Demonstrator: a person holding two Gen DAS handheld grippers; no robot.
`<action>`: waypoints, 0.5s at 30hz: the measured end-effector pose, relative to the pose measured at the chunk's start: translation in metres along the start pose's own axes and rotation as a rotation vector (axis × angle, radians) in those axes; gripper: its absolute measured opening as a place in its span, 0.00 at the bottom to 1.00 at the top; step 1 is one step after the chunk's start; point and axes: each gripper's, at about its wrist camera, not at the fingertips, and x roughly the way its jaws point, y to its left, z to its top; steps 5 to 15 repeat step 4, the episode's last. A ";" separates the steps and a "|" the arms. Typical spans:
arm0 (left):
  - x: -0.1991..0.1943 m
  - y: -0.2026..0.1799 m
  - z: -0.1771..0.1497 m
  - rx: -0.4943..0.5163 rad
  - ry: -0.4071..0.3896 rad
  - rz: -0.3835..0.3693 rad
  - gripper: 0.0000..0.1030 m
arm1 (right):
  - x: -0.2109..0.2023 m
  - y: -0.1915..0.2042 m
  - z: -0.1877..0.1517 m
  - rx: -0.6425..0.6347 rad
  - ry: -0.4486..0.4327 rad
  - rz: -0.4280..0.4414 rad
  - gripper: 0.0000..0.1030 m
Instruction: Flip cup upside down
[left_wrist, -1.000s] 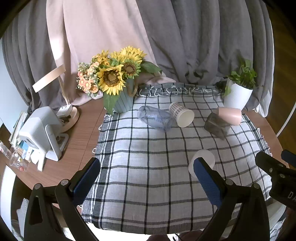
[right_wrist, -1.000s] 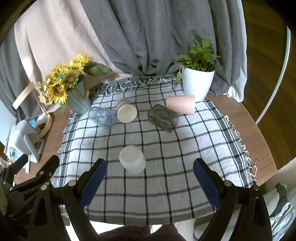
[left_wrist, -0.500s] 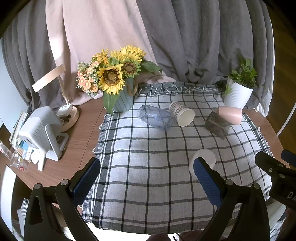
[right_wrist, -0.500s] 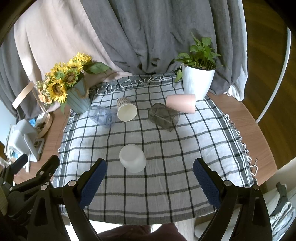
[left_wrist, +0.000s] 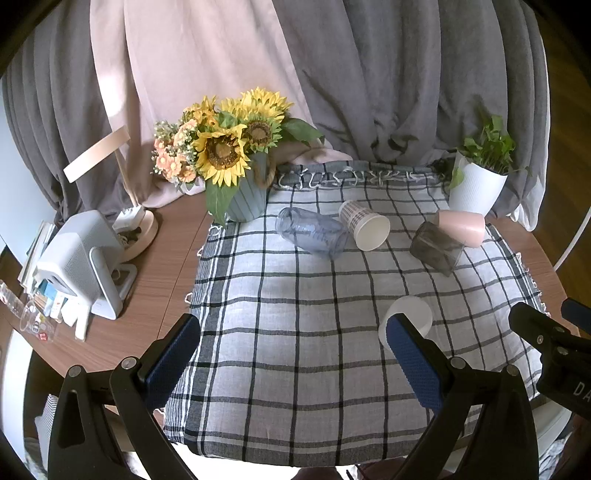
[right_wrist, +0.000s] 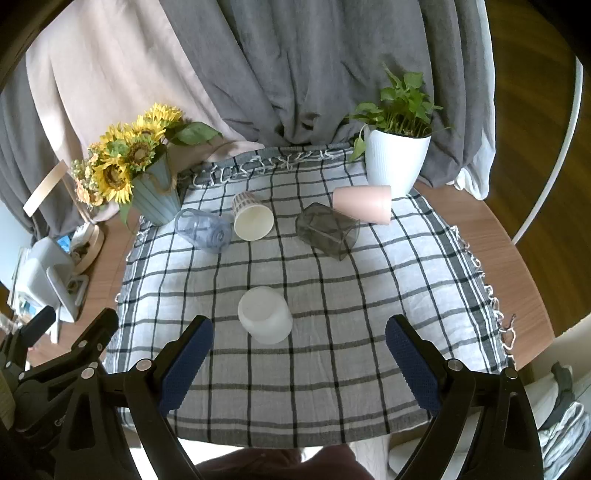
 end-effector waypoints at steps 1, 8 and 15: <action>0.001 0.000 0.000 0.000 0.002 0.001 1.00 | 0.001 0.001 0.000 0.000 0.002 0.000 0.92; 0.003 0.001 0.000 0.001 0.005 0.001 1.00 | 0.003 0.000 0.000 0.000 0.005 0.001 0.92; 0.003 0.001 0.000 0.001 0.005 0.001 1.00 | 0.003 0.000 0.000 0.000 0.005 0.001 0.92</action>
